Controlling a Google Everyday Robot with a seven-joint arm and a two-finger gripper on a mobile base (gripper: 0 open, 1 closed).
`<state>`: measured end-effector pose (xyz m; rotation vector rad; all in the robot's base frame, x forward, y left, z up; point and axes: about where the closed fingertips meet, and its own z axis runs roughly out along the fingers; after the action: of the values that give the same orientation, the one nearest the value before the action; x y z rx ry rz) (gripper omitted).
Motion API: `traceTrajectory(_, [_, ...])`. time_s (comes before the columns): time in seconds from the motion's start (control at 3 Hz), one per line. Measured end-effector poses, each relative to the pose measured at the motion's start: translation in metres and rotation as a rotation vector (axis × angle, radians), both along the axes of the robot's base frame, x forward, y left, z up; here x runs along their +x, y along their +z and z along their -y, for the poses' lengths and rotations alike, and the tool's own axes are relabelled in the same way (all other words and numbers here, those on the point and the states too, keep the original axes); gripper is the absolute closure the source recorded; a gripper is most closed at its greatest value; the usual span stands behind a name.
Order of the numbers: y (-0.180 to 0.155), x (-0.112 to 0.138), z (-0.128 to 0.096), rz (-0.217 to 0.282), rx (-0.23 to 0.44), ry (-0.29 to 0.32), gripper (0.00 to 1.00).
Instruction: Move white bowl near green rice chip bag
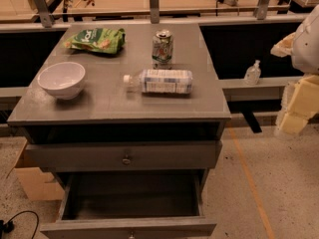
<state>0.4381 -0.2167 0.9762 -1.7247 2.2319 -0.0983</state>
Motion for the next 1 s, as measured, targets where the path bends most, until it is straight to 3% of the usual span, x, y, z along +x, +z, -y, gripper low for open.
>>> traceTrajectory(0.33, [0.001,0.001,-0.002,0.006,-0.001,0.004,0.0])
traceTrajectory(0.67, [-0.002,0.018,-0.032,0.016,-0.018,0.1,0.0])
traceTrajectory(1.0, [-0.013,0.037,-0.082,0.008,-0.022,0.26,0.0])
